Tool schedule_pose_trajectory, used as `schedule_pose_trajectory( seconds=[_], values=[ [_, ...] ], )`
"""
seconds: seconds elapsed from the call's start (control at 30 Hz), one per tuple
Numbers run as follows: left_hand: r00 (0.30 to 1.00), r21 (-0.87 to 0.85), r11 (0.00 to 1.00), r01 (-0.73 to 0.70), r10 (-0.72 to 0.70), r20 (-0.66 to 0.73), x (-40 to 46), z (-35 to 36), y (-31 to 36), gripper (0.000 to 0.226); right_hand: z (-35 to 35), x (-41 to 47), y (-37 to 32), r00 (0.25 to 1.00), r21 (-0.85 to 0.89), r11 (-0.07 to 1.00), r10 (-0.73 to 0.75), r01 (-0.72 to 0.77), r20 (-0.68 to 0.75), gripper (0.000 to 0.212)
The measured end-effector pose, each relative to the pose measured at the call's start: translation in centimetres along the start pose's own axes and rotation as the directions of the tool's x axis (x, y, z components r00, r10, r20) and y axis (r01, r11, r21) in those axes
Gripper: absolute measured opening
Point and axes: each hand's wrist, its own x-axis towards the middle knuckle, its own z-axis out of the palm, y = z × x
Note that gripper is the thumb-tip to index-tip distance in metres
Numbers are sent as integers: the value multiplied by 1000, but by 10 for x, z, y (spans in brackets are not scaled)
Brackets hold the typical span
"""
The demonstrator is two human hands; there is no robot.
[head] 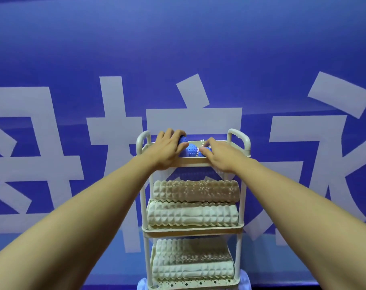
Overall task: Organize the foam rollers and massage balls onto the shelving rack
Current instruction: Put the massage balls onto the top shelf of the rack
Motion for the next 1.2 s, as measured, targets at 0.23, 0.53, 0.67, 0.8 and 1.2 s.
schedule_pose_trajectory(
  seconds=[0.23,0.53,0.67,0.8,1.2],
  values=[
    [998,-121,991,57,-56,13,5,9,-7,39,9,1,3,998,-80,997,-10,5,-60,39],
    [943,-320,930,183,-258,-212,26,1,-13,43,16,2,4,989,-158,986,25,-49,-148,51],
    [891,-419,853,311,-415,-182,48,-2,-23,46,3,17,-6,982,-74,997,-16,2,-188,51],
    [862,-343,851,397,-474,-179,60,1,-39,43,7,29,-16,999,-57,997,-47,46,-17,55],
    [860,-204,836,510,-504,86,61,18,-41,40,18,29,-12,998,-125,991,-50,47,-23,57]
  ],
)
